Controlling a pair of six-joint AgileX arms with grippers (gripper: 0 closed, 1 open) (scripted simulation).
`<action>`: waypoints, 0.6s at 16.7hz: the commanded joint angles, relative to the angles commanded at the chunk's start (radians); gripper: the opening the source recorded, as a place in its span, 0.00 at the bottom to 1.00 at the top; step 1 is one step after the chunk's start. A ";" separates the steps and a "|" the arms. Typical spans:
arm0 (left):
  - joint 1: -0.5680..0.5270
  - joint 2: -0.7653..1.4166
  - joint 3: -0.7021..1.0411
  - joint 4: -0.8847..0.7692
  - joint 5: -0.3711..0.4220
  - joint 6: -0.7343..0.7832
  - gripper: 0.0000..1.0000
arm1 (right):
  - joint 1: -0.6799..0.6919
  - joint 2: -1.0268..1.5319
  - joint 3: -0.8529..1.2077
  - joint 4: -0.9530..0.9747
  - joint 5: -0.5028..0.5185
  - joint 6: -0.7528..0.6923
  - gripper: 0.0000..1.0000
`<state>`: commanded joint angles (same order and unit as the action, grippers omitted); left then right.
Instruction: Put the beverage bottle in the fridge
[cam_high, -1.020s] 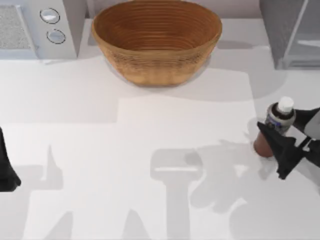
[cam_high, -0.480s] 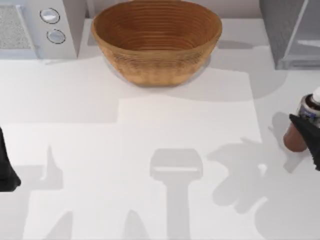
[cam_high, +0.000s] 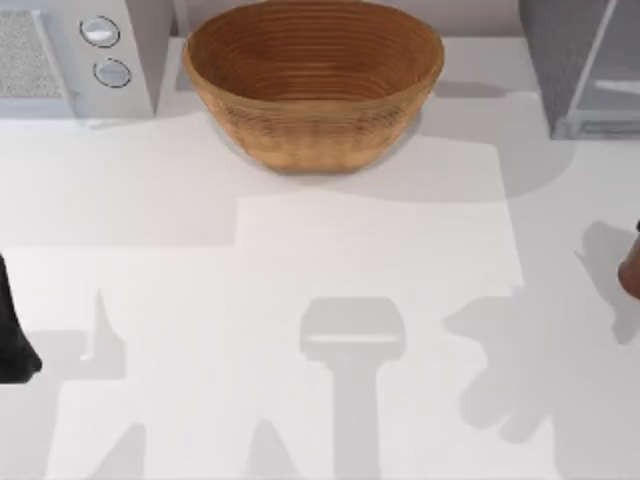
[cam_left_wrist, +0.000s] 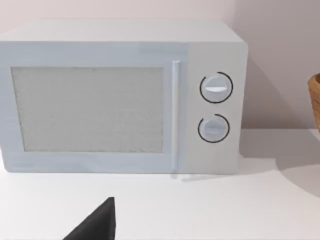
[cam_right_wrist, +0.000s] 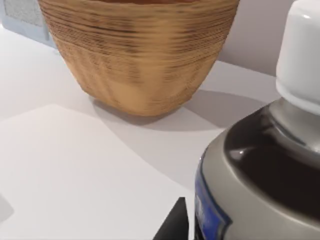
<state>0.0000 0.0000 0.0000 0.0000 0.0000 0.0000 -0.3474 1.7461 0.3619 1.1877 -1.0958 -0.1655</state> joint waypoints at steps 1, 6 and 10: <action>0.000 0.000 0.000 0.000 0.000 0.000 1.00 | -0.005 -0.005 0.001 -0.006 -0.005 -0.001 0.01; 0.000 0.000 0.000 0.000 0.000 0.000 1.00 | 0.000 0.000 -0.003 -0.005 -0.004 0.001 0.01; 0.000 0.000 0.000 0.000 0.000 0.000 1.00 | 0.044 -0.095 -0.019 -0.076 0.049 0.010 0.01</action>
<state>0.0000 0.0000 0.0000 0.0000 0.0000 0.0000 -0.3035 1.6510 0.3432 1.1118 -1.0469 -0.1555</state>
